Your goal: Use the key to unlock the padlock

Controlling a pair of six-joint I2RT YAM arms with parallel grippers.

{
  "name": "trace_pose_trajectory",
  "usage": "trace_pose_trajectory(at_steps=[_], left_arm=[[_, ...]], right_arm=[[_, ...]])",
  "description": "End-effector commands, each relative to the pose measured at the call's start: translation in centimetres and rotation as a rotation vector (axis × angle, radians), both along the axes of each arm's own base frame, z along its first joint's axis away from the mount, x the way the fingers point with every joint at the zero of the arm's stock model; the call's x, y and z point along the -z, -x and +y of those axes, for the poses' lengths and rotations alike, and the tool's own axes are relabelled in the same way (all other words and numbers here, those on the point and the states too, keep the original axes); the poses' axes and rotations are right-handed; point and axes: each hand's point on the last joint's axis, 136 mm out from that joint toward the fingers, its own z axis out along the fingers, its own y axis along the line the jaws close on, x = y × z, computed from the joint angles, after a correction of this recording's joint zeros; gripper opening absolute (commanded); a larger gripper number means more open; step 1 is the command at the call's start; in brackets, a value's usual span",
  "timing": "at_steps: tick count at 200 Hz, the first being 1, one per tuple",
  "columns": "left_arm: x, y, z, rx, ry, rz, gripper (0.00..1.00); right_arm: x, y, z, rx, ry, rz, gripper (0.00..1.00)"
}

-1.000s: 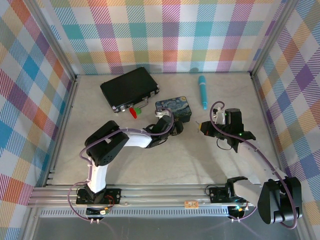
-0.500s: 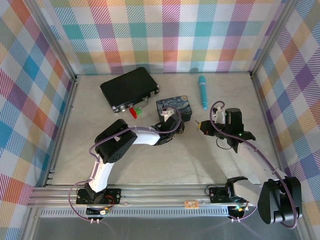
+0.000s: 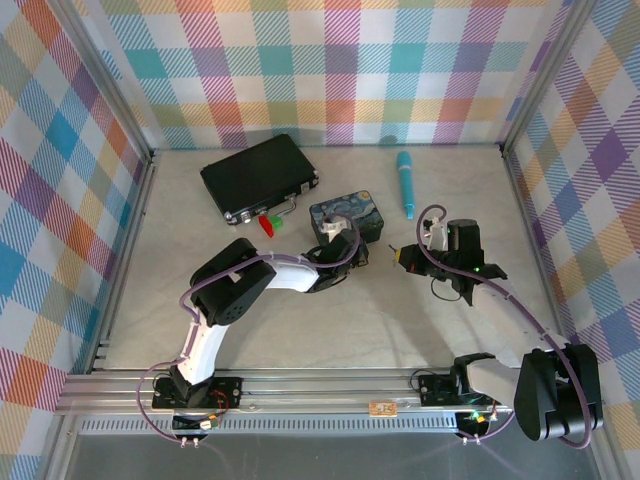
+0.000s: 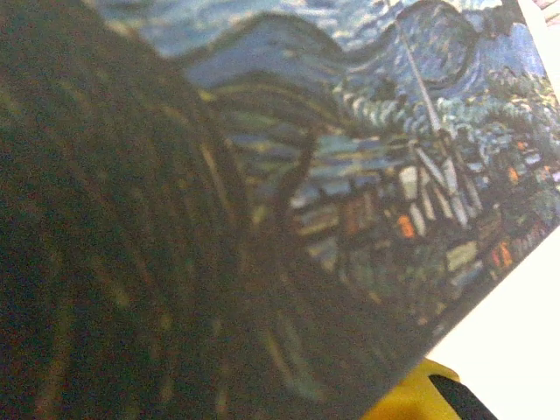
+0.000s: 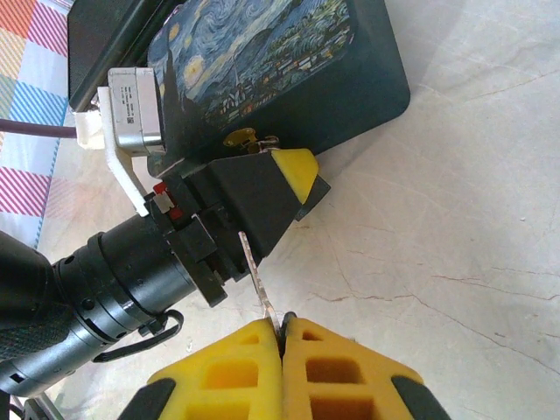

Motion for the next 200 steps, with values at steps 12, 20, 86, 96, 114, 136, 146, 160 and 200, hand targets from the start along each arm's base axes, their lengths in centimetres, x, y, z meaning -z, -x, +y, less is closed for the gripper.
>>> trace_pose_trajectory(at_steps=[12, 20, 86, 96, 114, 136, 146, 160, 200], left_arm=[[0.4, 2.2, 0.2, 0.051, 0.120, 0.139, 0.00], [-0.2, 2.3, 0.0, 0.055, 0.170, 0.161, 0.00], [-5.0, 3.2, -0.1, 0.048, 0.529, 0.248, 0.00], [-5.7, 3.2, -0.3, 0.056, 0.587, 0.249, 0.00], [-6.5, 3.3, -0.7, 0.075, 0.650, 0.253, 0.00], [-7.1, 3.5, -1.0, 0.097, 0.682, 0.250, 0.00], [-7.3, 3.5, -1.0, 0.098, 0.695, 0.248, 0.00], [-7.7, 3.5, -1.0, 0.101, 0.707, 0.236, 0.00], [-7.5, 3.3, -0.9, 0.089, 0.709, 0.228, 0.00]], right_arm=[[-0.1, 0.0, 0.4, -0.017, -0.043, -0.004, 0.00], [0.0, 0.1, 0.8, -0.031, -0.065, 0.001, 0.00], [1.3, 1.5, 2.4, -0.084, -0.234, 0.020, 0.00], [1.5, 1.8, 2.5, -0.086, -0.247, 0.031, 0.00], [2.0, 2.3, 2.8, -0.091, -0.287, 0.052, 0.00], [2.2, 2.6, 3.3, -0.105, -0.346, 0.066, 0.00], [2.3, 2.5, 3.5, -0.108, -0.369, 0.070, 0.00], [2.4, 2.0, 3.8, -0.112, -0.393, 0.076, 0.00], [1.8, 0.5, 4.5, -0.130, -0.460, 0.072, 0.00]])
